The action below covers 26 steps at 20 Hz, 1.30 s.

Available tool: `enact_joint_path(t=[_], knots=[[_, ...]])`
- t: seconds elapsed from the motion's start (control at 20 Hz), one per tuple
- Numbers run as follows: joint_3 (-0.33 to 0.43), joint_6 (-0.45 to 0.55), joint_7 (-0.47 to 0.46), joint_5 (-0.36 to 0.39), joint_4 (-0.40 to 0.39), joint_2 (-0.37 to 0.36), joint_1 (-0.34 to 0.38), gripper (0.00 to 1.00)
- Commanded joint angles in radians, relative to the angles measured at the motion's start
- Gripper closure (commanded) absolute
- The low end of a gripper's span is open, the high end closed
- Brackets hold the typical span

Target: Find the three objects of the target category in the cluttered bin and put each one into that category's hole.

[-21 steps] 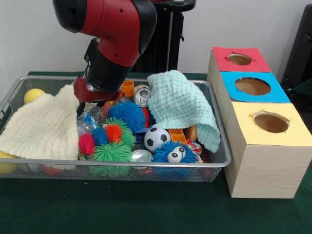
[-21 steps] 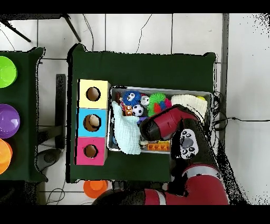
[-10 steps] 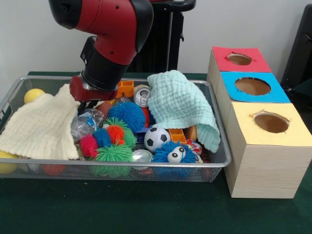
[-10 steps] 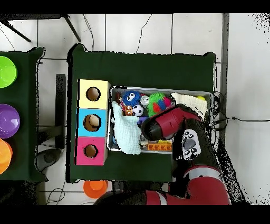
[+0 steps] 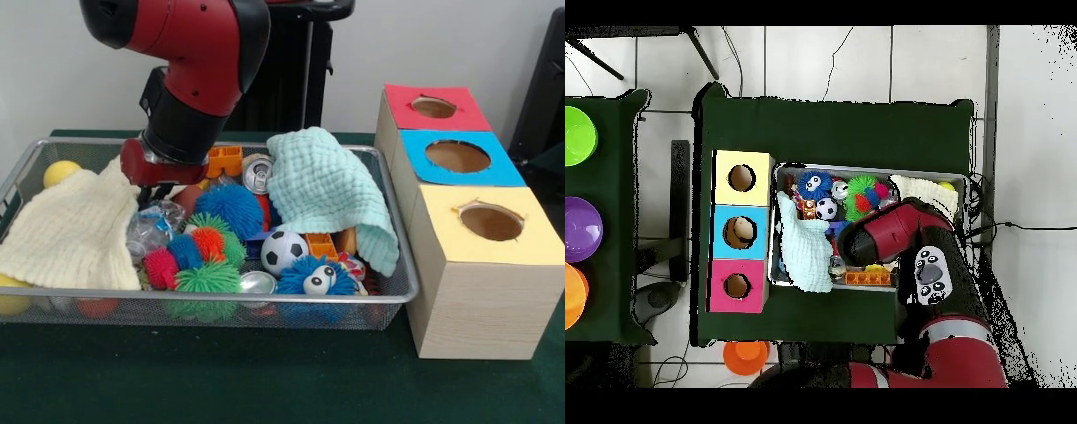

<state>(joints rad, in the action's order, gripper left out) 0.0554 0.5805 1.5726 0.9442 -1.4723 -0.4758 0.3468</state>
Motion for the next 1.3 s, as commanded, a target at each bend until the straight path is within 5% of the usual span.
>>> enact_joint_path(t=[0.05,0.85,1.3], knots=[[0.082,-0.064,-0.043,0.002,-0.021,0.038,0.032,1.00],[0.107,-0.071,-0.048,-0.015,-0.054,0.011,0.048,1.00],[0.282,-0.053,-0.183,-0.135,-0.245,-0.141,0.211,1.00]])
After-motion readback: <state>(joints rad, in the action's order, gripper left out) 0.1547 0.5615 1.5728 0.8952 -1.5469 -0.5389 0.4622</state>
